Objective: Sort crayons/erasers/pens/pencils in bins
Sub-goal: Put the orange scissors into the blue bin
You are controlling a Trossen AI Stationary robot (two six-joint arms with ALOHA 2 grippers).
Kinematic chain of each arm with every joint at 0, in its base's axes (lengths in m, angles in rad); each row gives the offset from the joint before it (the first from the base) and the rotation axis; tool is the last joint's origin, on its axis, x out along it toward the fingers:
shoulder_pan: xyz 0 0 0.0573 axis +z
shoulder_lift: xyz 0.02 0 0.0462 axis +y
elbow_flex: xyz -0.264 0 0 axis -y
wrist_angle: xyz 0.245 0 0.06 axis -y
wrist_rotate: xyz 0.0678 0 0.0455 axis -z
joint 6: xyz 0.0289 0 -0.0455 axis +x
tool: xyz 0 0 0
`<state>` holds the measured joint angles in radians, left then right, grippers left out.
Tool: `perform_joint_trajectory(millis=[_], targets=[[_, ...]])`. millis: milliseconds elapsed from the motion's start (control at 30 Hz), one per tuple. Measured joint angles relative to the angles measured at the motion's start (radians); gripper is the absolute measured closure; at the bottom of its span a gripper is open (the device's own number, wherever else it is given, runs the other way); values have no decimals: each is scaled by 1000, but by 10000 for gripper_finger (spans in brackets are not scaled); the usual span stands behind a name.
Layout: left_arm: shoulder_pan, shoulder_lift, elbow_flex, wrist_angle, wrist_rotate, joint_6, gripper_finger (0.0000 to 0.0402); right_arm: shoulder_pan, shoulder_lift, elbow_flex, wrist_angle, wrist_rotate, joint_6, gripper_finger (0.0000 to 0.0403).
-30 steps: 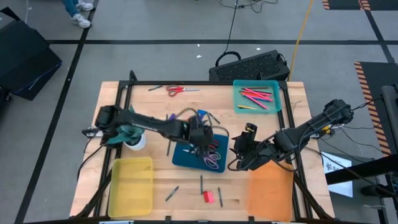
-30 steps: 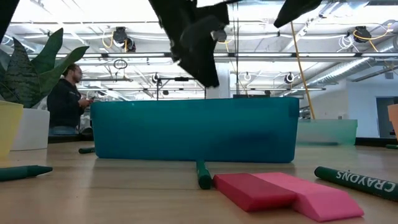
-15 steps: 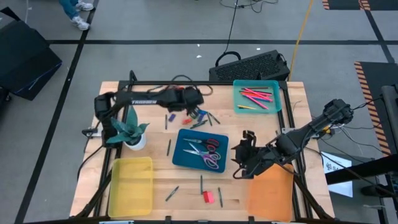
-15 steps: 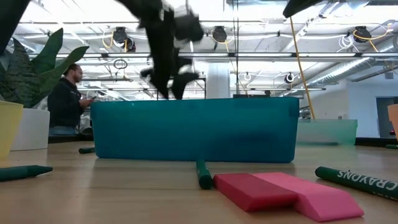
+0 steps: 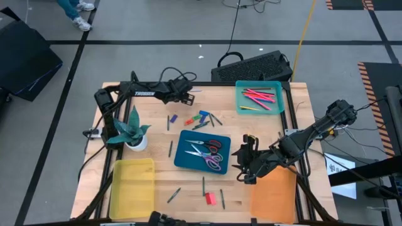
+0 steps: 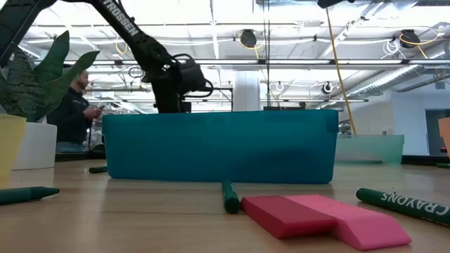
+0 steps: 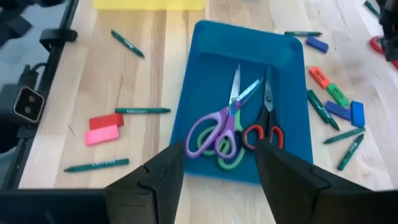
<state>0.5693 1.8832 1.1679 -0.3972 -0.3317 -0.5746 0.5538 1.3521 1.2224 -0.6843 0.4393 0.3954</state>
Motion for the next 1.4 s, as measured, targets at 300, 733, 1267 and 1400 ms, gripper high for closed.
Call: perform_joint_trajectory(millis=[300, 733, 1267, 1400], targets=[[95, 5, 0, -23, 73, 59, 174, 0, 0, 0, 50, 1, -23, 213], [83, 24, 0, -40, 75, 166, 174, -2, 0, 0, 60, 1, -42, 213], [33, 48, 245, -269, 58, 2, 174, -3, 0, 0, 60, 1, -87, 213], [74, 130, 308, -272, 62, -57, 174, -3, 0, 0, 73, 2, -102, 213]])
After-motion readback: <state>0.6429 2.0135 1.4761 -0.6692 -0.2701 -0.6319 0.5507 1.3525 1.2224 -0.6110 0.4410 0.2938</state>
